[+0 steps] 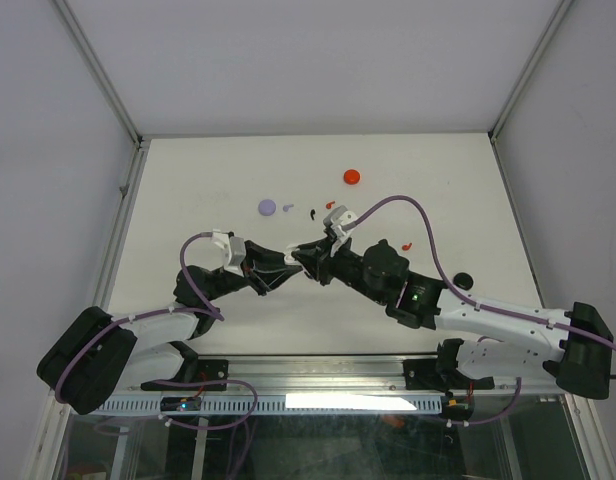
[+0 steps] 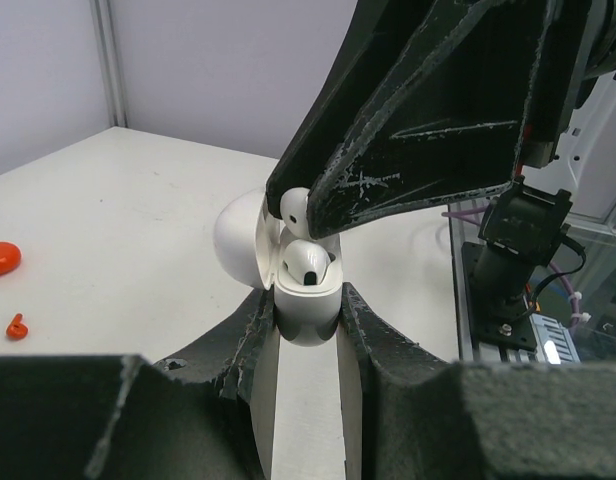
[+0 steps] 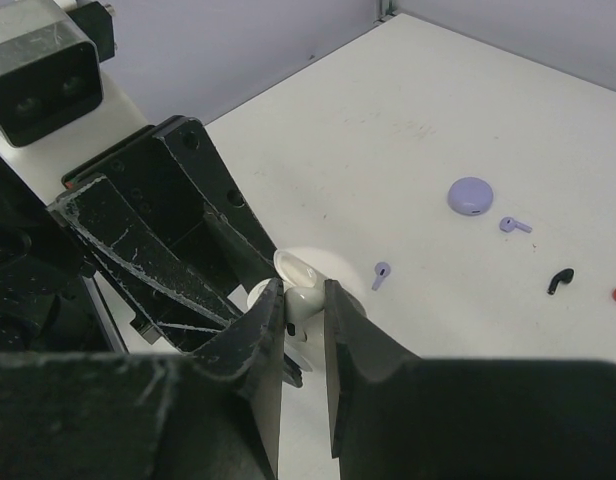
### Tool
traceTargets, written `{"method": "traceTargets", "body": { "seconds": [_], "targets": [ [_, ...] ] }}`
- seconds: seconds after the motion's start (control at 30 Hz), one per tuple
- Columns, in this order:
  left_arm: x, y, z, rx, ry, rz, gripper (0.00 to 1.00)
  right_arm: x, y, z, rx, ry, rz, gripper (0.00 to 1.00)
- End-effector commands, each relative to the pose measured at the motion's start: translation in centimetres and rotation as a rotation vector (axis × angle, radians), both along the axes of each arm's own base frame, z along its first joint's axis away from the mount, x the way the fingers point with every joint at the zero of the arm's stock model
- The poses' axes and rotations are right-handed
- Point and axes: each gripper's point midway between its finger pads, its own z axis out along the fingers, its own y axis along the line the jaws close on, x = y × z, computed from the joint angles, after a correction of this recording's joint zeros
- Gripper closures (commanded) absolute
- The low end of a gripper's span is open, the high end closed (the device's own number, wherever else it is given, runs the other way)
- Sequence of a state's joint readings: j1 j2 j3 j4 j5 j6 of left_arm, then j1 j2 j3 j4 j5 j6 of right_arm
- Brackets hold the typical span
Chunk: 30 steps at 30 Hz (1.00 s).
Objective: Insert the wireless bluetooth earbuds into the charging case
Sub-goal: Place the earbud in the charging case, then close the charging case.
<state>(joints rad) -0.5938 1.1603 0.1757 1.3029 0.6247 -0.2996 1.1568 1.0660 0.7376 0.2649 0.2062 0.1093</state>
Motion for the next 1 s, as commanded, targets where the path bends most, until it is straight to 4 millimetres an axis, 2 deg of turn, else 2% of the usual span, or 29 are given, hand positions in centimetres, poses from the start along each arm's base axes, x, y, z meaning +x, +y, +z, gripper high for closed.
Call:
{"method": "traceTargets", "body": {
  "seconds": [0.0,0.2,0.23,0.3,0.47,0.67,0.97],
  "targets": [
    [0.8,0.5,2.8,-0.077,-0.044,0.045,1.00,0.0,0.6,2.5,0.053,-0.035,-0.002,0.83],
    [0.8,0.6,2.6,-0.080,-0.024,0.051,1.00,-0.1,0.3,2.7,0.057,-0.037,-0.002,0.83],
    [0.8,0.6,2.5,-0.080,-0.021,0.050,1.00,0.3,0.0,2.7,0.068,-0.017,-0.037,0.61],
    [0.8,0.6,2.3,-0.075,-0.013,0.050,1.00,0.4,-0.2,2.8,0.073,-0.010,-0.049,0.53],
    [0.9,0.6,1.7,-0.065,0.008,0.056,1.00,0.5,-0.4,3.0,0.058,0.012,-0.061,0.43],
    [0.9,0.6,-0.3,-0.019,0.055,0.053,1.00,0.3,-1.1,3.3,0.041,0.052,-0.042,0.34],
    [-1.1,-0.4,-1.0,0.026,0.047,-0.082,1.00,0.3,-1.1,2.9,0.092,0.211,0.139,0.21]
  ]
}}
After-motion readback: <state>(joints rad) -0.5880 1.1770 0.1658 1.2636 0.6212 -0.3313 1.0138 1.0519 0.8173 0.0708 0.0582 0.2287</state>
